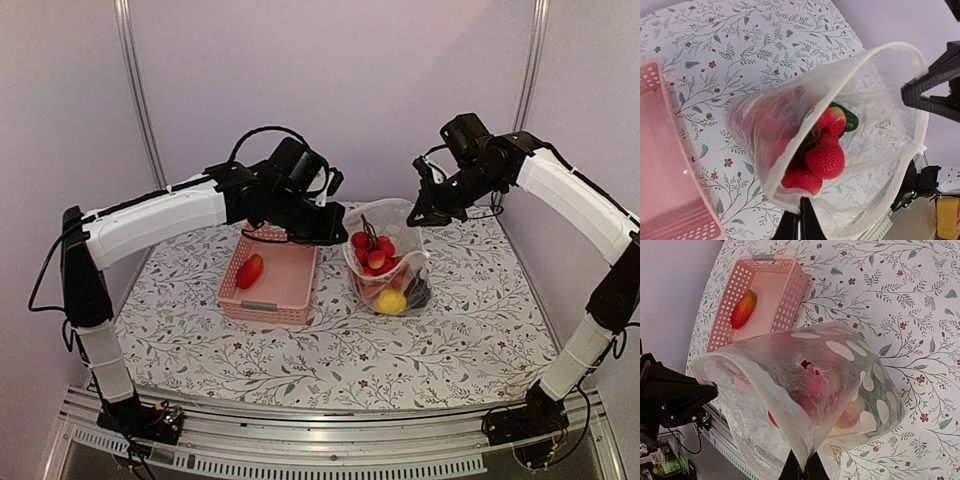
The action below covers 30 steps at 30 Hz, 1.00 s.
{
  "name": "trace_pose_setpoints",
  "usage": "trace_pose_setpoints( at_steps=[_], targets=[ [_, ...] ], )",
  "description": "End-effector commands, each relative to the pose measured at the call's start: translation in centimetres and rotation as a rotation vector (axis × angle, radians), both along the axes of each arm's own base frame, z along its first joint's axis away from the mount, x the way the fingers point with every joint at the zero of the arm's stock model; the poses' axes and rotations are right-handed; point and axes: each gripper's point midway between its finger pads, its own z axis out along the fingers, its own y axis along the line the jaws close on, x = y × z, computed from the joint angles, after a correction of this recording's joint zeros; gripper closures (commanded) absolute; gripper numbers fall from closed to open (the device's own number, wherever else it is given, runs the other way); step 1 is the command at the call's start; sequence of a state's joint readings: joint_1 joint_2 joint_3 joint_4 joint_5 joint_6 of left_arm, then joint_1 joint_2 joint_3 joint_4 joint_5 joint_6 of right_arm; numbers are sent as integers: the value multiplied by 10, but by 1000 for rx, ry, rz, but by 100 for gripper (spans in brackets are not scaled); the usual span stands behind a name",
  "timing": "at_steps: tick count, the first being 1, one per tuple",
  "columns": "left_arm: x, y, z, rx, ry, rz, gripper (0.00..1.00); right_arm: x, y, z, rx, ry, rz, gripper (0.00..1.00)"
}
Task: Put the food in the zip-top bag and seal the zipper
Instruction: Adjust the zipper food storage bag at the center of the board.
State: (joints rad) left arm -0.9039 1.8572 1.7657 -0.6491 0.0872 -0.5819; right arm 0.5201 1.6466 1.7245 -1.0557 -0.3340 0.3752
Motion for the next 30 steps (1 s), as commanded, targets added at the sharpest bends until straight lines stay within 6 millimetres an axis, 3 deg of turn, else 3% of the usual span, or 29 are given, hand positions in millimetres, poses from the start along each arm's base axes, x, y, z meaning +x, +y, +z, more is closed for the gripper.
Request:
trace_pose_setpoints(
  at_steps=[1,4,7,8,11,13,16,20,22,25,30],
  targets=[
    [19,20,47,-46,-93,98,100,9,-8,29,-7,-94,-17,100],
    [39,30,14,-37,4,148,100,10,-16,0,-93,-47,-20,100],
    [36,16,1,-64,64,94,100,6,-10,-25,-115,29,22,100],
    [34,13,-4,-74,85,83,91,6,-9,-28,-111,25,22,100],
    [33,20,-23,-39,146,129,66,6,-8,-22,-88,3,18,100],
    [27,25,-29,-27,174,140,56,6,-3,-22,-68,15,33,100],
    [12,28,-38,-32,217,112,48,5,2,-21,-41,16,38,100],
    [-6,33,-50,-15,243,74,46,4,3,-22,-24,20,37,100],
    [-7,37,-54,-4,241,82,49,2,4,-22,-13,24,40,100],
    [-5,36,-53,-2,218,91,60,-3,7,-26,13,32,47,100],
    [7,15,-22,-85,121,50,99,-11,2,-33,-25,42,58,100]
  ],
)
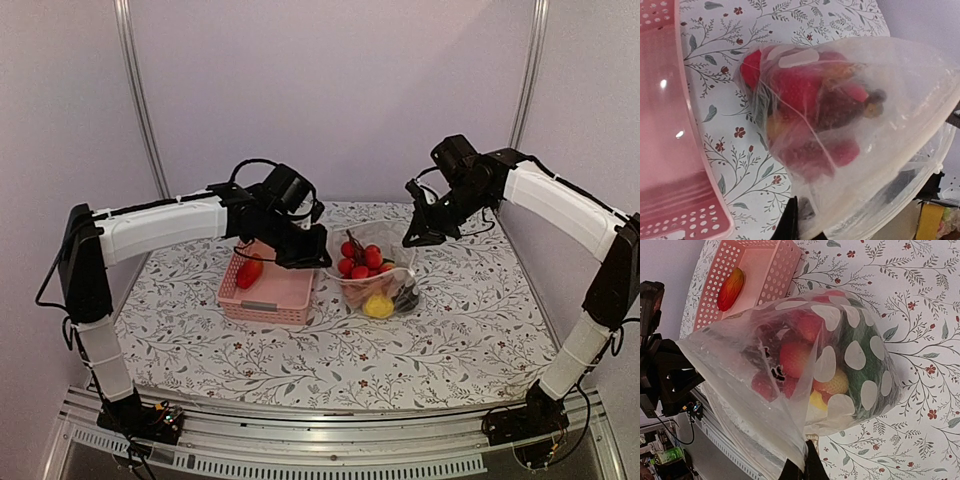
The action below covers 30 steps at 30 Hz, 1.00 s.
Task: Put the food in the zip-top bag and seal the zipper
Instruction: Adjust the zipper food storage bag at the center of the board.
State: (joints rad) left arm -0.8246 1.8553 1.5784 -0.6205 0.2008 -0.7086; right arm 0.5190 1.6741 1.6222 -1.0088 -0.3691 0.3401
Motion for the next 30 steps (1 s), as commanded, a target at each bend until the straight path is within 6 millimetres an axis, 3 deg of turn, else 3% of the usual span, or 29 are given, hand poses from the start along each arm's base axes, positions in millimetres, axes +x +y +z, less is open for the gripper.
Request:
trace_pose_setpoints(
  at_steps=[1,6,12,16,19,20,23,25,30],
  targets=[
    [11,-22,59,-131,-153,-36,100,-6,-3,7,-17,-34,13,100],
    [24,-44,97,-233,-223,-57,100,-9,-10,14,-51,-58,34,100],
    [30,-55,117,-277,-253,-71,100,-6,-15,45,-51,-133,21,100],
    [31,-56,118,-279,-253,-69,100,-5,-12,47,-32,-128,16,100],
    [34,-55,102,-247,-211,-79,100,-2,-11,46,-30,-131,8,100],
    [34,-54,99,-230,-202,-81,95,-1,-11,45,-32,-126,3,100],
    [33,-44,96,-170,-216,-87,66,1,-10,38,-37,-109,-4,100],
    [28,-36,99,-149,-241,-109,56,3,-8,32,-41,-100,-3,100],
    [19,0,104,-62,-278,-108,49,9,-1,27,-27,-91,7,100]
  ],
)
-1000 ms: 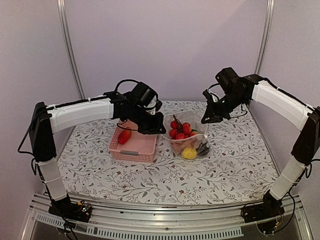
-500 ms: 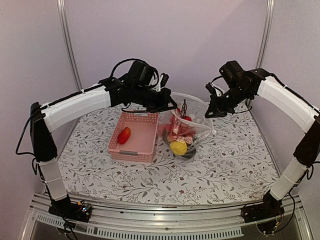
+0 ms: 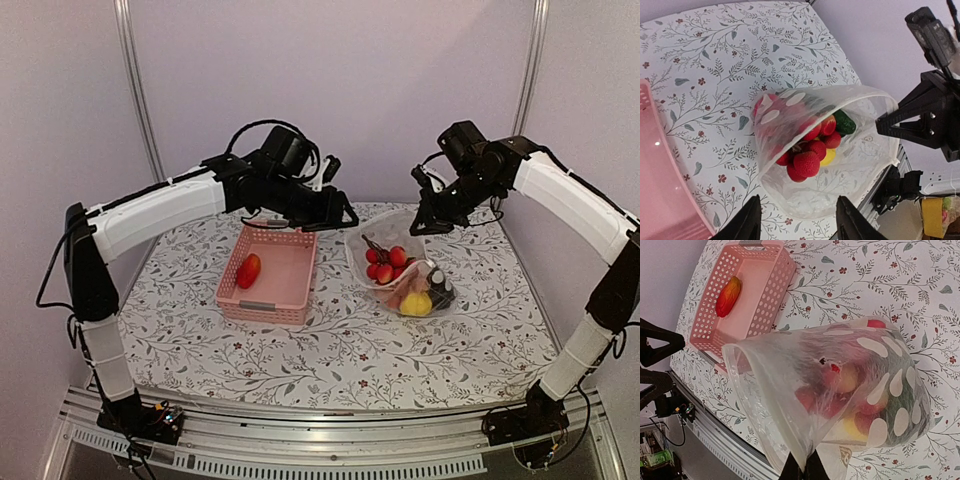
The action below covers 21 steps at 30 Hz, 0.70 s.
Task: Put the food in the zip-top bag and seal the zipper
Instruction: Adjust the zipper food storage bag at the center of the board.
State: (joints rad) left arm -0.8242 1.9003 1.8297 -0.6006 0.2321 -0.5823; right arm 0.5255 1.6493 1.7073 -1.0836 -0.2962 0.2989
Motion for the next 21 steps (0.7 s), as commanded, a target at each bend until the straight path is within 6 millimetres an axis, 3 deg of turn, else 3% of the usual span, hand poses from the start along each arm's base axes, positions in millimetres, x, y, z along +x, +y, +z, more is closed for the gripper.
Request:
trace_pose_setpoints(
  at_steps=[1,5,12,18,21],
  targets=[
    [-7,47,20,89,-82,38,49,9,9,-1,19,-6,6,100],
    [4,104,0,167,-73,179,43,14,12,-4,4,-2,15,100],
    [30,187,-68,317,114,343,43,12,14,-8,12,9,25,100],
    [46,197,-100,460,120,303,39,9,13,-8,17,3,29,100],
    [59,201,-114,560,118,285,30,6,13,-9,29,8,29,100]
  ],
)
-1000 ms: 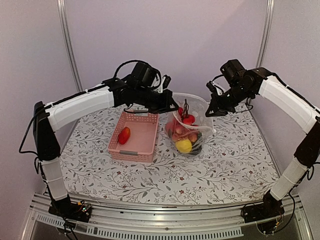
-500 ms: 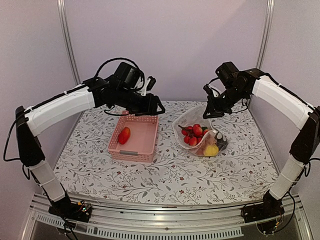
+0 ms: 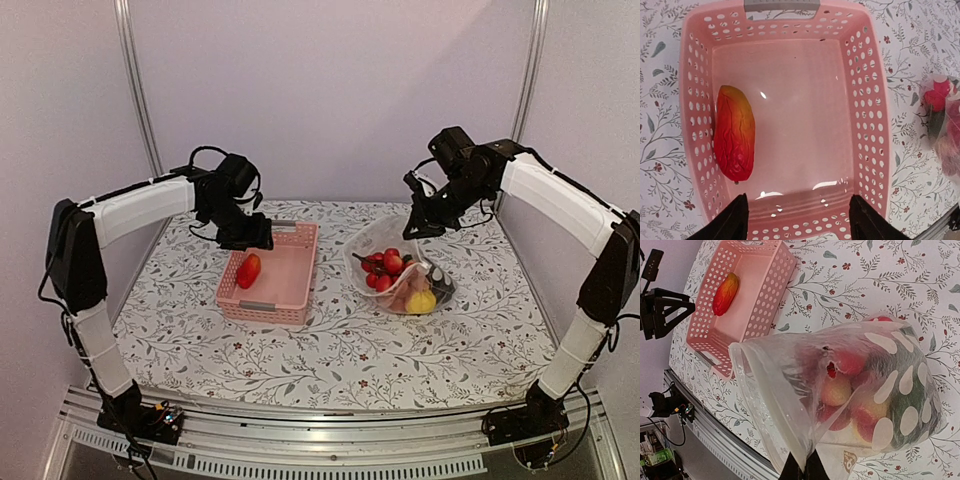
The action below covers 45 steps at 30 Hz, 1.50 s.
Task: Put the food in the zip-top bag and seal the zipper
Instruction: Pick up the fake fruit from the bin.
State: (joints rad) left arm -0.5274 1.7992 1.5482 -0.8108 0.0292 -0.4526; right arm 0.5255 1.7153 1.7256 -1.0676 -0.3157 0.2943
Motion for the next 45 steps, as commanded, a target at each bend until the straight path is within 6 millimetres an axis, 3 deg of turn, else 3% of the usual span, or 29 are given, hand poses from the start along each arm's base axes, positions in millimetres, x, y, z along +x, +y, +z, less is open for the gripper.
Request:
trace_pose_setpoints(
  at_steps=[1,12,23,33,39,45],
  targets=[
    [15,11,-18,174,15,-51,28,-5,3,6,32,-21,16,100],
    [52,31,-72,426,53,-6,27,-16,-5,13,31,-20,-4,100],
    [40,40,-115,477,145,45,27,-21,-10,13,32,-15,-21,100],
    [34,14,-120,371,161,0,33,-20,-5,16,55,-9,-22,100],
    [37,19,-126,407,164,46,30,-20,-4,16,55,-8,-17,100],
    [35,5,-129,360,186,41,34,-20,-5,13,47,-3,-13,100]
  ],
)
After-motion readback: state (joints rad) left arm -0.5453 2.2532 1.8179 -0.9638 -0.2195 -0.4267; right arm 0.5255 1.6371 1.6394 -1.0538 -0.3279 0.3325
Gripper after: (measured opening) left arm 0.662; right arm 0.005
